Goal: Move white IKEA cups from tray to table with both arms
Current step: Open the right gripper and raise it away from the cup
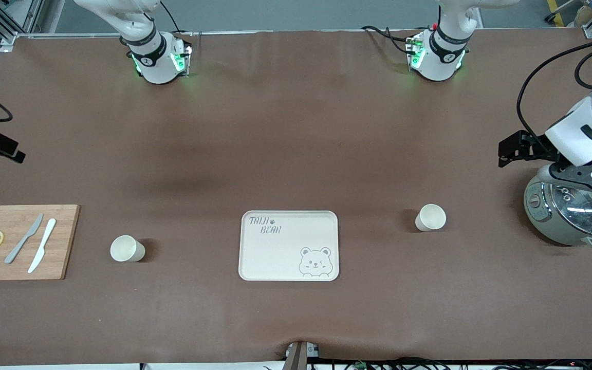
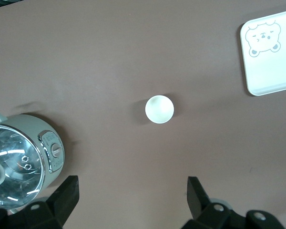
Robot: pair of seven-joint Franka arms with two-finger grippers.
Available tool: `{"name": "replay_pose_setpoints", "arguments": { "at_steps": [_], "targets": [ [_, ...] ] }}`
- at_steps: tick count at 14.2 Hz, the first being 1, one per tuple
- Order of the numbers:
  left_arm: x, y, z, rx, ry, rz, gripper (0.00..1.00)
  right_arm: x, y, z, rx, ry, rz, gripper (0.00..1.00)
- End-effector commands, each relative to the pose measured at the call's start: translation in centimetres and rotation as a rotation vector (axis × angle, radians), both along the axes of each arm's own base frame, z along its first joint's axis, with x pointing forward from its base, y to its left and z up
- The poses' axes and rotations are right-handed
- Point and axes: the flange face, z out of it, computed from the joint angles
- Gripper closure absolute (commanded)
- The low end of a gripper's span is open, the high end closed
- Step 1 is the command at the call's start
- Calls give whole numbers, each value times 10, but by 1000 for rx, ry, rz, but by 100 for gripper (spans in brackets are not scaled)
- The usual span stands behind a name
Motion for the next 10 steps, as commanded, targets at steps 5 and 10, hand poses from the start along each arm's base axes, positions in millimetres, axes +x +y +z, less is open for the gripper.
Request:
{"name": "replay_pose_setpoints", "arguments": {
  "at_steps": [5,10],
  "targets": [
    [-1,2,3,27,-10,-19,0,-5,0,22,-52,-37,-26,0],
    [-1,3,3,29,-11,-17,0,-7,-19,24,-55,-40,-9,0]
  ]
}}
